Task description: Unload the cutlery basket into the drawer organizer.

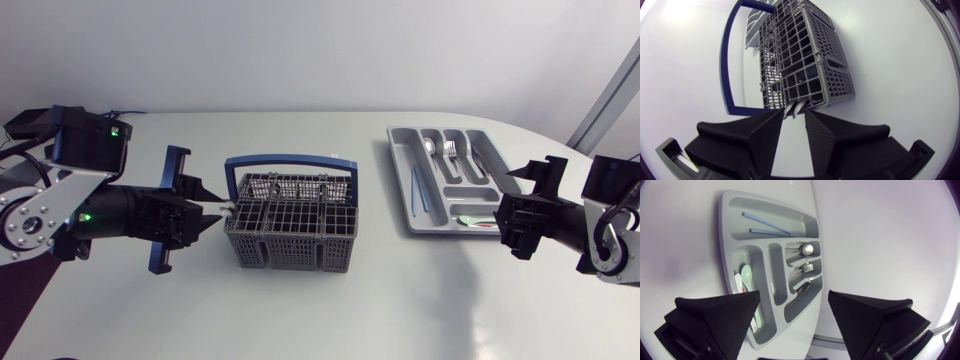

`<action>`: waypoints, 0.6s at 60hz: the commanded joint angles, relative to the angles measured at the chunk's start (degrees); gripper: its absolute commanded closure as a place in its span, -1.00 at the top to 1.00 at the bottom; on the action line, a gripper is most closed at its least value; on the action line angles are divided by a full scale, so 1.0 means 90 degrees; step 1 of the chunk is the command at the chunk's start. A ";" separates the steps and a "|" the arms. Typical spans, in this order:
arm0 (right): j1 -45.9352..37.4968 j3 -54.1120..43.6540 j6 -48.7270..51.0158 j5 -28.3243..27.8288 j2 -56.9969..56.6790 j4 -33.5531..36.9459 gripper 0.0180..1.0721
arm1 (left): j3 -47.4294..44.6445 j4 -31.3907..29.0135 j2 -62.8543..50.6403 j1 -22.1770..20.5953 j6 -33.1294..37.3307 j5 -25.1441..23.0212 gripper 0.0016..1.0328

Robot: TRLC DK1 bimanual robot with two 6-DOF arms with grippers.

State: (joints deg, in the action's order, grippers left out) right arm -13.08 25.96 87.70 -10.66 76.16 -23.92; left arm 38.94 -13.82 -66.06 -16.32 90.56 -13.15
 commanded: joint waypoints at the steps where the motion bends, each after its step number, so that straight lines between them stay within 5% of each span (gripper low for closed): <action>1: 0.0116 -0.0159 -0.0164 -0.0007 -0.0240 0.0168 0.88 | -0.0196 0.0081 -0.0091 -0.0003 0.0299 0.0015 -0.36; 36: 0.0780 -0.0394 -0.0594 0.0139 -0.1343 0.0890 0.88 | -0.0498 0.0608 -0.0169 0.0026 0.0465 0.0015 -0.55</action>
State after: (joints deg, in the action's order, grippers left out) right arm -6.41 23.59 83.50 -10.15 64.64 -16.60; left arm 36.25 -9.04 -66.81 -16.29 92.23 -13.13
